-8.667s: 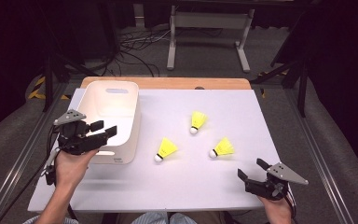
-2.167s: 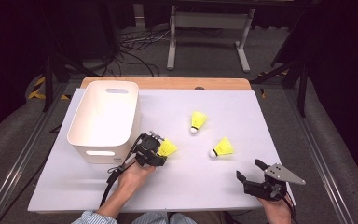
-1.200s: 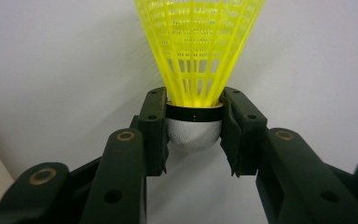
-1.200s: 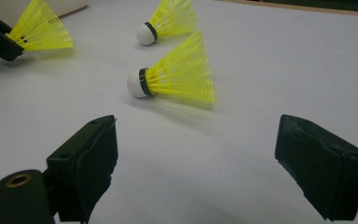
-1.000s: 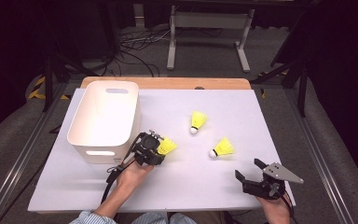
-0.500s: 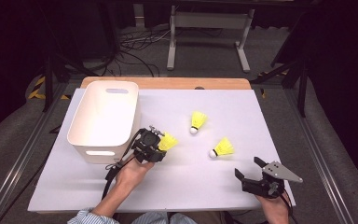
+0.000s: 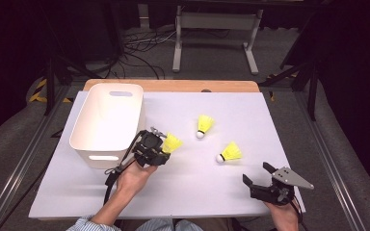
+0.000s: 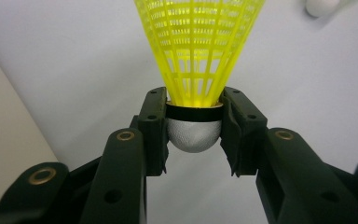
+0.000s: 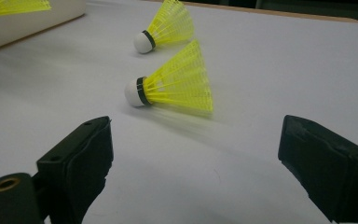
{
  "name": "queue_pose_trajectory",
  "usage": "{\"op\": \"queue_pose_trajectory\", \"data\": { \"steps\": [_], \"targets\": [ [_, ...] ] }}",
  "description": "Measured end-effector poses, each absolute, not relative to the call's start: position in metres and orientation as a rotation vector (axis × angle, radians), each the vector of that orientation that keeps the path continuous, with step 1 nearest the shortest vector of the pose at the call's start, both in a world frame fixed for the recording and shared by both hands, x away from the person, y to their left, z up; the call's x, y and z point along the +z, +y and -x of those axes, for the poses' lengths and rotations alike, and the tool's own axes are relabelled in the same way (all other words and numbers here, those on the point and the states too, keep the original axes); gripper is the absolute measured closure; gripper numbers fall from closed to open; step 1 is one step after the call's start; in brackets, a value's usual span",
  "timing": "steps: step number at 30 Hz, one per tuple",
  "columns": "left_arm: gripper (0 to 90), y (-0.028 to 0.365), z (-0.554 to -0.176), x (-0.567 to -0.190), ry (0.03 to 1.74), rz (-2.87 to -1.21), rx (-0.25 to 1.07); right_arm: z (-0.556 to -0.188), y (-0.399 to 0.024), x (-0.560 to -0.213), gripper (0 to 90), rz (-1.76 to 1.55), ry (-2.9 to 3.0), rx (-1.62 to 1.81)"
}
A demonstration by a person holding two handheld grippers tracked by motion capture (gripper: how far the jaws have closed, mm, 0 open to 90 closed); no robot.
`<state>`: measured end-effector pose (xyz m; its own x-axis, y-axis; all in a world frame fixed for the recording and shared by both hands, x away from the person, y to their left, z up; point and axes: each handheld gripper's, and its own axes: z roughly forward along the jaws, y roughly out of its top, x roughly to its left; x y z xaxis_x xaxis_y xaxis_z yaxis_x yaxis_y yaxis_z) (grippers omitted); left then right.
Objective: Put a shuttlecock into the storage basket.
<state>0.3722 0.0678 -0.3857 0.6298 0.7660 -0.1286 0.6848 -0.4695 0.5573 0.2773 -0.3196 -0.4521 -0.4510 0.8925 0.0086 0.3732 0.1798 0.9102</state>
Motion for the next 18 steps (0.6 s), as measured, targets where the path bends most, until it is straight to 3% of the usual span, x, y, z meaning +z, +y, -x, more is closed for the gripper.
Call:
{"op": "queue_pose_trajectory", "data": {
  "steps": [18],
  "targets": [
    [64.5,0.078,-0.367,-0.362,1.118,-2.267,0.225,-0.276,-0.319,-0.452,10.1,-1.182,1.925,1.247]
  ]
}}
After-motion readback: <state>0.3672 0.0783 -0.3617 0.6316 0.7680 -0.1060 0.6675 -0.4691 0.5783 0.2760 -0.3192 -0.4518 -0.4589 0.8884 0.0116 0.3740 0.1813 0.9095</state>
